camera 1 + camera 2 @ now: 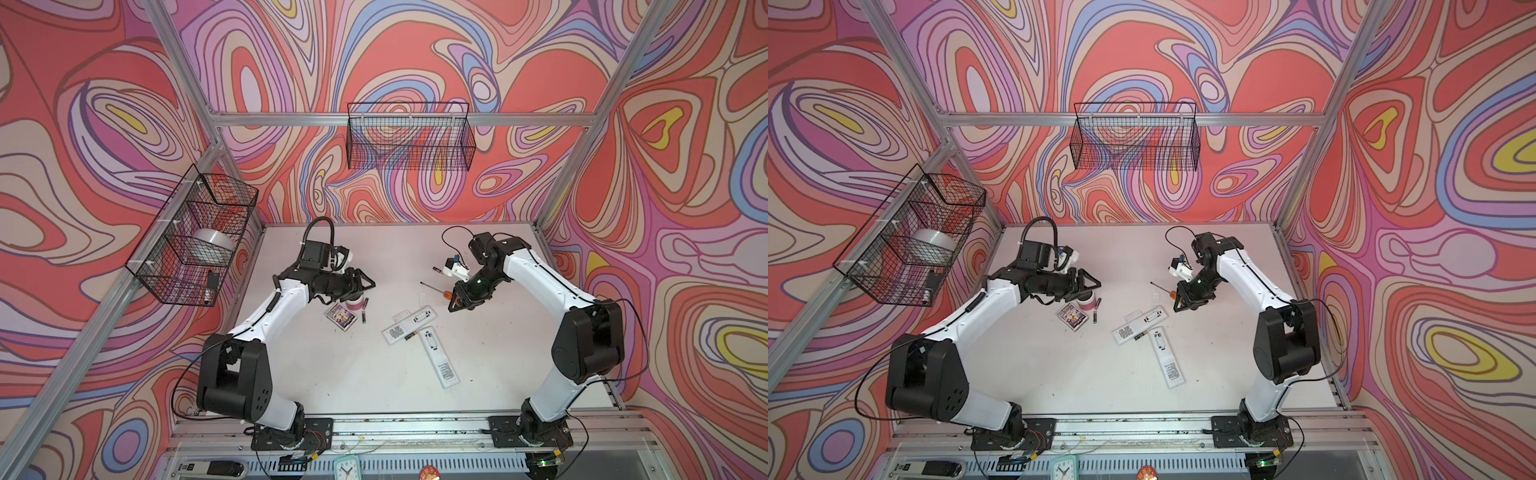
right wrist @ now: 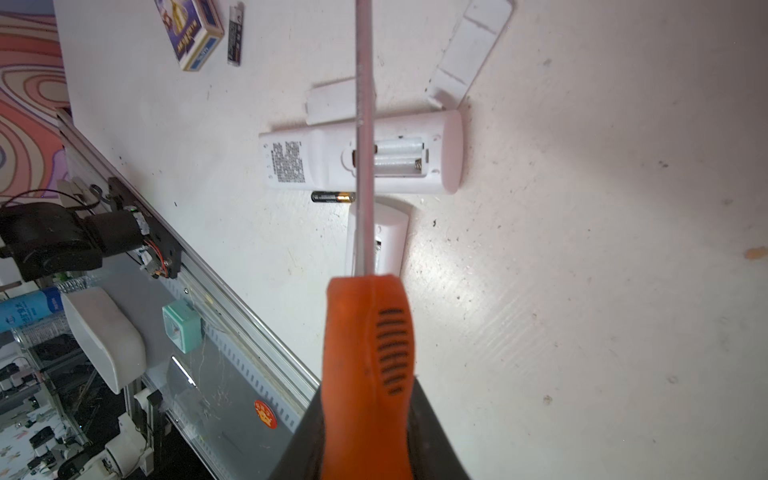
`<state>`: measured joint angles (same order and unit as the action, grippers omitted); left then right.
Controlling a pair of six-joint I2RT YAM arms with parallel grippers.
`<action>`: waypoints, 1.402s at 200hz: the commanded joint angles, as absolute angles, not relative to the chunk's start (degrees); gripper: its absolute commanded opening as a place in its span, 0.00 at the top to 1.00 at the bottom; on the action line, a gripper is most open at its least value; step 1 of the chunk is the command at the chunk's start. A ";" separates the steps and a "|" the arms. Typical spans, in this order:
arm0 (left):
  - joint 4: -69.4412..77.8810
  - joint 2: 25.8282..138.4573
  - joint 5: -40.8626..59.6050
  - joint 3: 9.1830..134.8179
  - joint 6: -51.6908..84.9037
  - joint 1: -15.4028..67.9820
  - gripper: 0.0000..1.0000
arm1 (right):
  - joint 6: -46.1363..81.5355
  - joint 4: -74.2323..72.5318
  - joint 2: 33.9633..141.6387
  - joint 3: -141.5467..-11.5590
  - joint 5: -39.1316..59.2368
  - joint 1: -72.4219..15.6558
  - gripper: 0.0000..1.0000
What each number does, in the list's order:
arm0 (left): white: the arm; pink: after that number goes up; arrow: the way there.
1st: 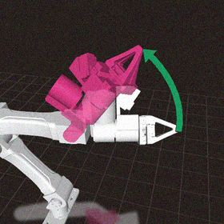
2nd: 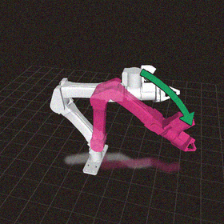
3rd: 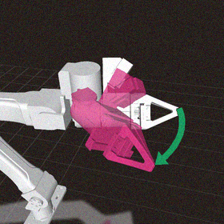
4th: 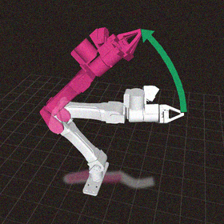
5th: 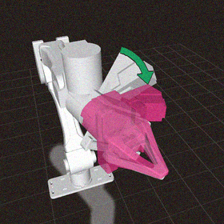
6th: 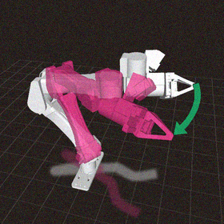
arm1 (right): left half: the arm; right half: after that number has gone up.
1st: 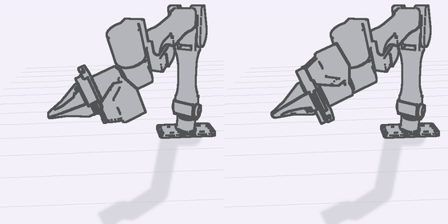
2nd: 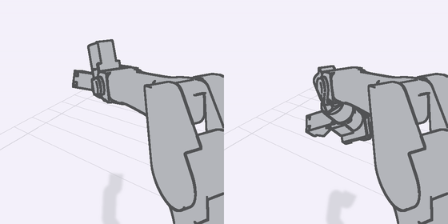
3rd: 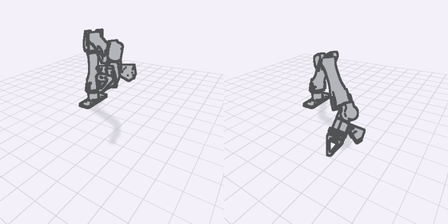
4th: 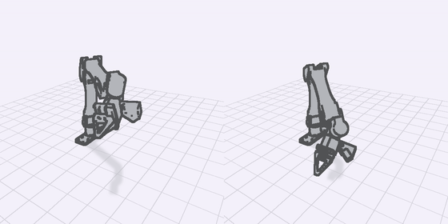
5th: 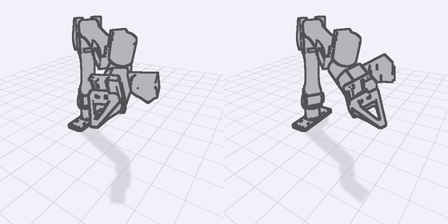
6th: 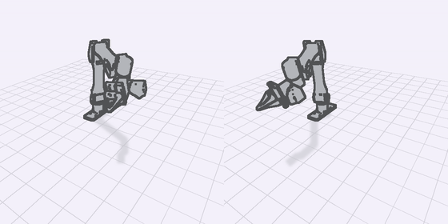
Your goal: Unload the batteries from the remote control
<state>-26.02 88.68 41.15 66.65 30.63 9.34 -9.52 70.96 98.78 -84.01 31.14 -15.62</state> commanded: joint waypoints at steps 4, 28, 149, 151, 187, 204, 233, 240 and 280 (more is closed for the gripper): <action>-28.53 97.10 35.44 73.84 29.73 8.90 0.43 | -6.35 66.40 95.26 -82.71 35.02 -15.56 1.00; -27.45 100.83 35.79 75.36 29.91 8.14 0.43 | -6.61 65.01 92.89 -81.61 34.81 -15.56 1.00; -29.69 87.51 36.32 63.68 31.40 7.65 0.35 | 7.54 24.78 88.75 -55.45 9.94 -14.68 1.00; -29.88 87.31 36.30 63.47 31.34 7.65 0.35 | 7.49 24.43 88.96 -55.10 9.58 -14.68 1.00; -32.20 84.02 35.12 60.75 30.16 7.03 0.33 | 7.51 22.23 93.54 -52.77 6.14 -14.68 0.93; -33.09 82.89 34.64 59.84 29.42 6.51 0.33 | 6.51 22.50 94.84 -53.52 4.52 -14.68 0.81; -34.09 81.15 33.87 58.60 28.85 4.91 0.32 | 4.43 24.82 97.35 -55.37 3.66 -14.68 0.62; -34.19 80.73 33.93 58.24 28.84 4.43 0.32 | 4.38 25.04 97.63 -55.59 3.65 -14.70 0.59; -33.90 79.69 34.38 56.61 29.18 1.99 0.30 | 2.87 26.00 97.94 -56.71 4.17 -14.68 0.44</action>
<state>-31.97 80.95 34.81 57.56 29.98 3.31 4.38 25.34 97.30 -54.81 4.73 -14.92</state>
